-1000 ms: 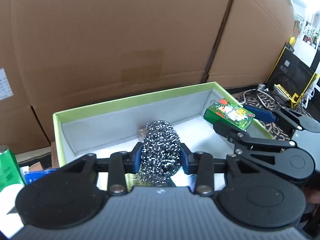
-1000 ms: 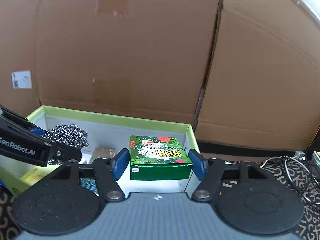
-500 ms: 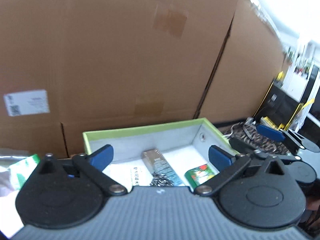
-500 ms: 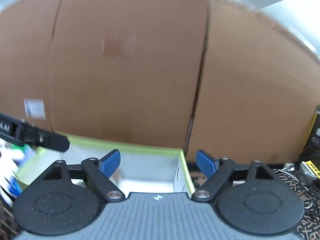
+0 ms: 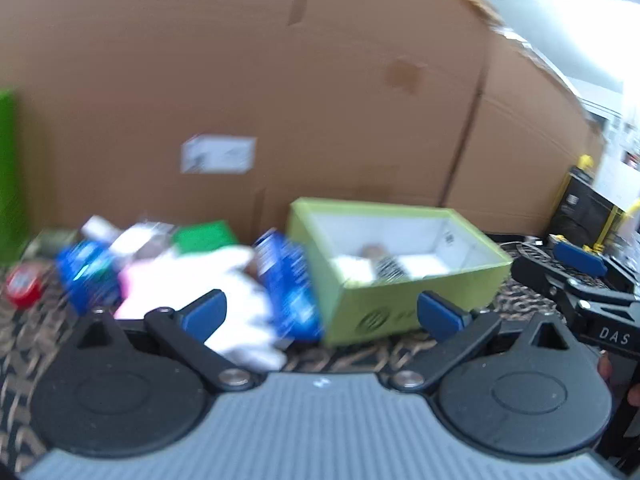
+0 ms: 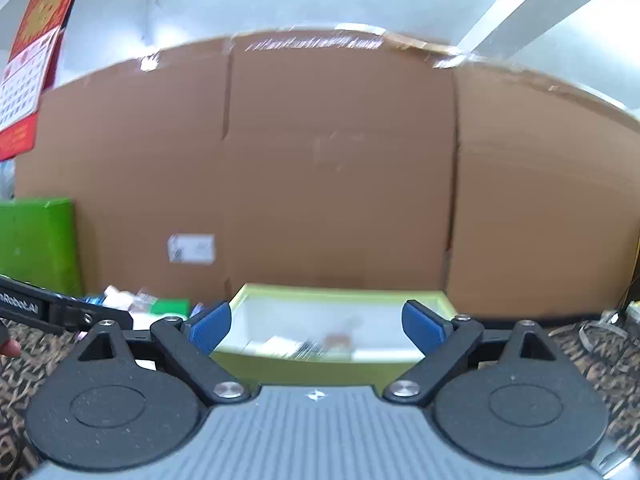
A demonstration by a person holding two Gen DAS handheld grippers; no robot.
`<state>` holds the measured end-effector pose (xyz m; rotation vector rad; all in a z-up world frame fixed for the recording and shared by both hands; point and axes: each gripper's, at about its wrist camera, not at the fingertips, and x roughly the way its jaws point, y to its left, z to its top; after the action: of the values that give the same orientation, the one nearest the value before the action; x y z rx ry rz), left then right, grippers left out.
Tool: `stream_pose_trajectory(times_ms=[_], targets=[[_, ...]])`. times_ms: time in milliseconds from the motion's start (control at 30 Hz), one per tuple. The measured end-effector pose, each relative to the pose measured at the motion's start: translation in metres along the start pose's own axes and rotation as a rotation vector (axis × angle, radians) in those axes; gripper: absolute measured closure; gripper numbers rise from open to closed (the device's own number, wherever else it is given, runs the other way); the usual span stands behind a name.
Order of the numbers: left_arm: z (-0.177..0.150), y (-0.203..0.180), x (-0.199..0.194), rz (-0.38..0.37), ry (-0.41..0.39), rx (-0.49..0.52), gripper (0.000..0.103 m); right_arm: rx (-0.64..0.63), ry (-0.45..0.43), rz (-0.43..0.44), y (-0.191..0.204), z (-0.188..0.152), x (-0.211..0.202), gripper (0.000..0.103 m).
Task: Organize objects
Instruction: 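Grasp the cotton swab bag with the left tool while the right tool grasps the white glove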
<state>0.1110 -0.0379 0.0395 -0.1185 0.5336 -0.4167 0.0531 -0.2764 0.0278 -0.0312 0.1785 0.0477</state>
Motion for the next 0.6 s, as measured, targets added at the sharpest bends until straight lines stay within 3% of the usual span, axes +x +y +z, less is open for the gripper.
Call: stream_pose_trajectory(times_ms=[400,600], targets=[[-0.047,0.092,-0.023,0.175,0.055,-0.128,0.0,-0.015,0.173,0.168,0.07,-0.038,0.036,0.009],[-0.043,0.112,-0.026,0.2,0.037,-0.123,0.0,-0.121,0.209,0.242,0.117,-0.033,0.075,0.02]])
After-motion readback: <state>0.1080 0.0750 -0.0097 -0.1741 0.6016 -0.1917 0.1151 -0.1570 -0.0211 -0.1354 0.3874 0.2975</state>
